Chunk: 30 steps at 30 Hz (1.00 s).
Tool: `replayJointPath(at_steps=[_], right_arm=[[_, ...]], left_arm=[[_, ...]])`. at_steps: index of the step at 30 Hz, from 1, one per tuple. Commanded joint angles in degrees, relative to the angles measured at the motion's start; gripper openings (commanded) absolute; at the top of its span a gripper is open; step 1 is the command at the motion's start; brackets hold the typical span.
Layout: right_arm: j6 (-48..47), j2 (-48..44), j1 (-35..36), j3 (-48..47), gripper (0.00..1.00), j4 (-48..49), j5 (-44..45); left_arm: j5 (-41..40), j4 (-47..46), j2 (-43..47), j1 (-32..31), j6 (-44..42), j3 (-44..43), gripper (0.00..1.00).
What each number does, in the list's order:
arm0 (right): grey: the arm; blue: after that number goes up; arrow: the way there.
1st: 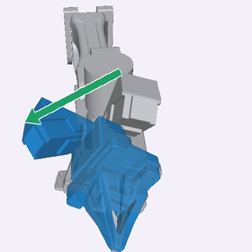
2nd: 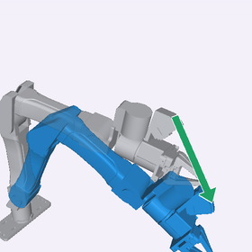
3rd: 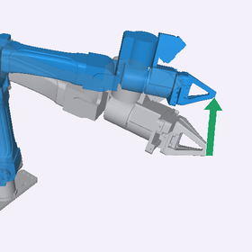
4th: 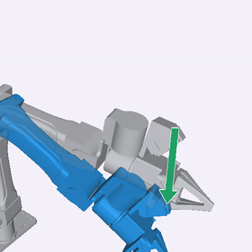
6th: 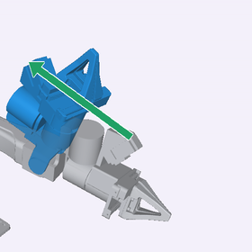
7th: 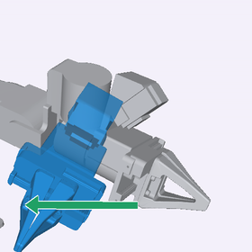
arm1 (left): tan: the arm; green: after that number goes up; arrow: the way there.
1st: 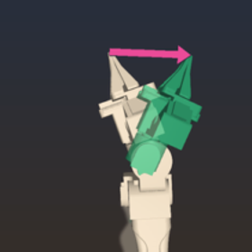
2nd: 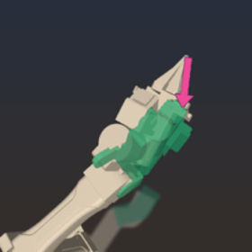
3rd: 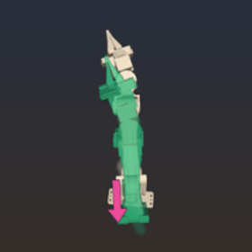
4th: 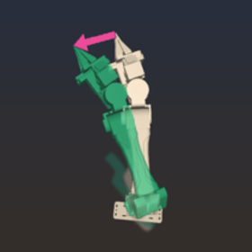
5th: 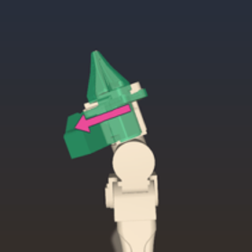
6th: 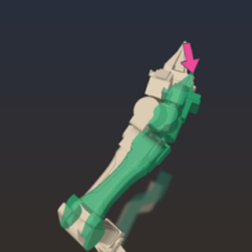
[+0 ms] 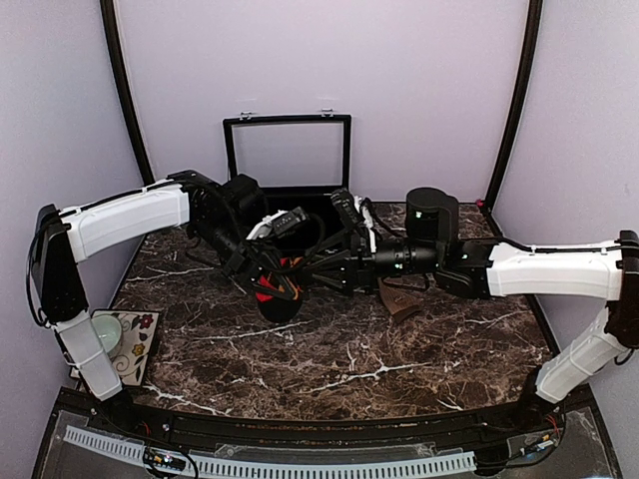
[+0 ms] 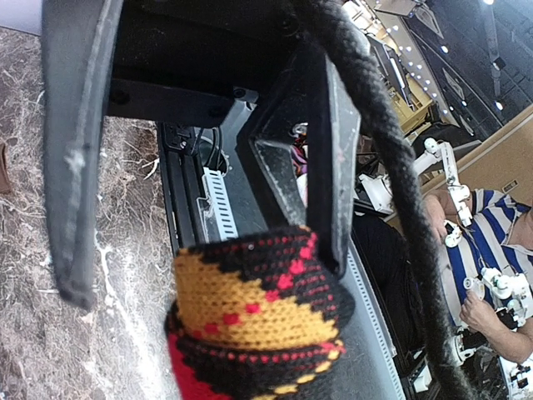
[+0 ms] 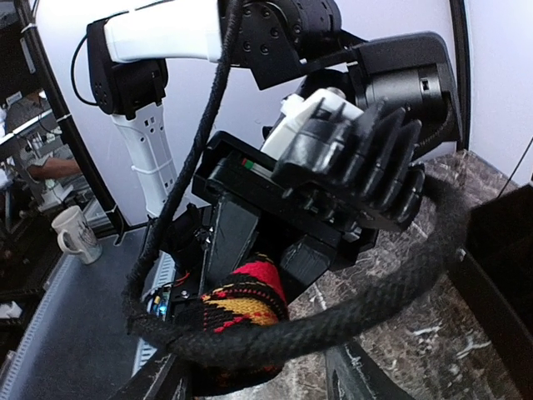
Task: Roll the socks
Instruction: Roll the sock.
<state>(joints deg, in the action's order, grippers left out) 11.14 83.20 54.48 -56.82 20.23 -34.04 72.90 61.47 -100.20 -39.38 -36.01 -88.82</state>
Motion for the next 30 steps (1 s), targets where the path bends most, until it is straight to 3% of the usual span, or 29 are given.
replayJointPath(at_steps=[1, 7, 11, 14, 20, 22, 30], right_arm=[[-0.24, 1.24, 0.78, -2.44, 0.48, -0.38, -1.86], [0.10, 3.20, 0.80, -5.64, 0.13, -5.79, -2.62], [2.17, 4.39, 0.72, -6.96, 0.00, -8.21, 0.09], [6.90, 4.64, 0.63, -6.15, 0.00, -5.00, 2.24], [22.02, 4.82, 0.63, -1.32, 0.00, 8.41, 9.14], [25.85, 4.30, 0.63, 1.04, 0.00, 12.66, 11.57], [36.91, 7.57, 0.80, 0.19, 0.00, 17.19, 12.40]], left_arm=[[0.72, 2.14, 0.62, 0.24, -1.75, -2.00, 0.00], [-1.36, 2.38, 0.61, 0.35, -2.18, -3.19, 0.00], [-7.52, -0.02, 1.49, 0.30, -1.19, -4.63, 0.13], [-15.15, -4.46, 3.56, 0.19, -0.03, -4.51, 0.23], [-39.48, -21.70, 13.03, -2.04, -2.44, 5.25, 0.27], [-45.49, -23.04, 14.26, -3.77, -5.96, 7.05, 0.29], [-52.82, -25.45, 14.77, -6.78, -9.04, 9.66, 0.27]])
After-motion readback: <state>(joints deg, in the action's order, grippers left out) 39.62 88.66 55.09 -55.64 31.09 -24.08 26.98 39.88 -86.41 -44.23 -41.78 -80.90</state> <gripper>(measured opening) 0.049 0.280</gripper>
